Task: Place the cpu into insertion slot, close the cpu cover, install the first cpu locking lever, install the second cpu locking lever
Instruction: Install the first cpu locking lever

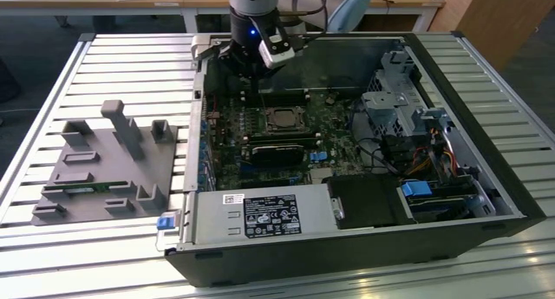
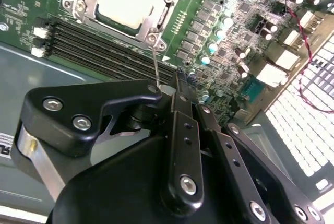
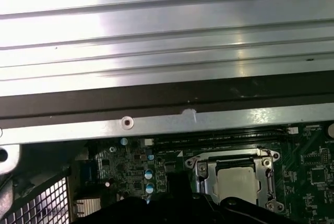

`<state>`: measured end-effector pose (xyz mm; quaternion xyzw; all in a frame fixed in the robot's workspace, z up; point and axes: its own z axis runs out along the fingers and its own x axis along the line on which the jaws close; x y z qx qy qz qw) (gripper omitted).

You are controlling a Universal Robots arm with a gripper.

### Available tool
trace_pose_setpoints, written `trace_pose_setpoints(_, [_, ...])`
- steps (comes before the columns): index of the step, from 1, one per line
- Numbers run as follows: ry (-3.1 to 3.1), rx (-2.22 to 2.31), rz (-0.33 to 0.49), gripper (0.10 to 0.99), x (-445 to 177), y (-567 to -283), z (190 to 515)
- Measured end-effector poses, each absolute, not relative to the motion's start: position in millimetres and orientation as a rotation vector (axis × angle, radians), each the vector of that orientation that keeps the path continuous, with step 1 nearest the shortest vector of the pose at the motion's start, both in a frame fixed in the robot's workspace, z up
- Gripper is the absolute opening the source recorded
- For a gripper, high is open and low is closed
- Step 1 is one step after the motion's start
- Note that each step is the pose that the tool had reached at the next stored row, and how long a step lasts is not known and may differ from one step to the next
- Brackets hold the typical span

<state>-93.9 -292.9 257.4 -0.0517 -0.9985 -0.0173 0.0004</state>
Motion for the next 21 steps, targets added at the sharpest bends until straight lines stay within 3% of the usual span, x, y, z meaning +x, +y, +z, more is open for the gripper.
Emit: trace_pose_setpoints(21, [-3.135,-0.162,-0.054,0.106,-67.8,-293.0,256.4])
